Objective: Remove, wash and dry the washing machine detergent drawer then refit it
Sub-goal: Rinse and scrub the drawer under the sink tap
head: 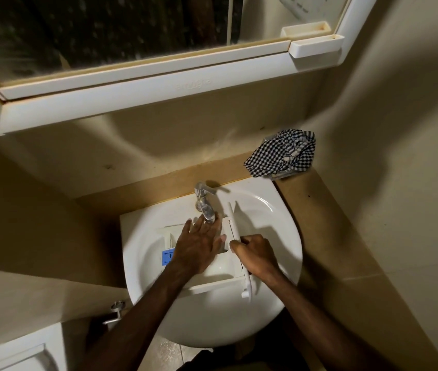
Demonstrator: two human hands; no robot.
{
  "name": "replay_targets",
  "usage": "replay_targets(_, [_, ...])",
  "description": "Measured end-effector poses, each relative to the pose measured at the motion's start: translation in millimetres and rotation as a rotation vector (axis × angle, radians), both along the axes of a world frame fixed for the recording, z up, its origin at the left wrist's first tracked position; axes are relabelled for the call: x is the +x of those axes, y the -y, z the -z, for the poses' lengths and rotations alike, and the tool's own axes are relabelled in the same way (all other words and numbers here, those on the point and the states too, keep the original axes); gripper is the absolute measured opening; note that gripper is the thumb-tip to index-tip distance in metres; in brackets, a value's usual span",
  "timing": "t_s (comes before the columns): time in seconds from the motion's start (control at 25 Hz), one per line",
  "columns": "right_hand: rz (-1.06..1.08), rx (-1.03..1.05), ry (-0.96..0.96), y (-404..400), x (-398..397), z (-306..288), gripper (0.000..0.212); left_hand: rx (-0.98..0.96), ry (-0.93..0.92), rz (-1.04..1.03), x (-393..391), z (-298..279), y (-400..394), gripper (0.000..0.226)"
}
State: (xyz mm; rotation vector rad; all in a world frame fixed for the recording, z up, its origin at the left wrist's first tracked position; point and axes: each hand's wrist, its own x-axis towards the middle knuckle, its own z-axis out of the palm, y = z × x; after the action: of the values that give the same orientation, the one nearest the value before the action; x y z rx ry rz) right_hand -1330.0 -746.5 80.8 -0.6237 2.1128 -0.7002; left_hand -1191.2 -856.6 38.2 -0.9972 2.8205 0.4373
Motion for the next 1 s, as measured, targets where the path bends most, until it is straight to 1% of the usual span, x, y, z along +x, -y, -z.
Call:
replay_targets(0.08, [-0.009, -0.007, 0.003, -3.6, 0.1, 1.6, 0.045, 0.004, 0.016, -0.034, -0.4, 1.7, -6.1, 0.108])
replay_targets(0.24, [0.001, 0.017, -0.014, -11.3, -10.6, 5.0, 0.035, 0.069, 0.083, -0.089, 5.8, 5.0, -0.7, 0.122])
replay_targets(0.28, [0.008, 0.022, -0.025, -13.3, -15.1, 6.0, 0.034, 0.104, 0.088, -0.114, 11.9, 5.8, 6.6, 0.117])
replay_targets(0.4, [0.004, 0.01, -0.058, -19.2, -25.2, 6.9, 0.032, 0.167, 0.095, -0.164, 32.2, 11.6, 30.9, 0.071])
replay_targets(0.44, [-0.004, 0.0, -0.062, -19.7, -26.2, 7.5, 0.03, 0.16, 0.071, -0.167, 37.8, 12.1, 36.0, 0.063])
replay_targets(0.48, [-0.01, -0.013, -0.061, -19.6, -25.9, 7.5, 0.028, 0.155, 0.027, -0.183, 41.3, 12.1, 39.4, 0.057])
replay_targets(0.6, [-0.02, -0.049, -0.061, -19.2, -22.9, 10.2, 0.025, 0.156, -0.202, -0.299, 48.0, 13.6, 48.1, 0.037])
replay_targets(0.64, [-0.018, -0.055, -0.063, -19.7, -22.6, 12.1, 0.025, 0.186, -0.279, -0.367, 52.1, 16.1, 51.5, 0.031])
replay_targets(0.72, [0.0, -0.057, -0.069, -22.5, -23.8, 16.0, 0.025, 0.317, -0.451, -0.542, 62.6, 20.0, 53.7, 0.024])
replay_targets(0.8, [0.044, -0.055, -0.076, -25.0, -26.6, 17.9, 0.023, 0.412, -0.563, -0.758, 70.1, 22.6, 42.1, 0.029])
replay_targets(0.84, [0.077, -0.056, -0.073, -25.5, -28.0, 18.5, 0.023, 0.405, -0.581, -0.826, 71.1, 23.4, 29.8, 0.032])
replay_targets(0.88, [0.113, -0.064, -0.064, -25.4, -29.0, 18.3, 0.023, 0.344, -0.578, -0.846, 69.7, 22.7, 14.9, 0.033])
replay_targets(0.92, [0.155, -0.072, -0.051, -24.9, -29.8, 18.9, 0.023, 0.232, -0.579, -0.807, 67.1, 20.7, -1.2, 0.031])
replay_targets(1.0, [0.226, -0.089, -0.024, -22.2, -28.9, 19.7, 0.024, -0.007, -0.596, -0.609, 58.5, 12.6, -34.7, 0.029])
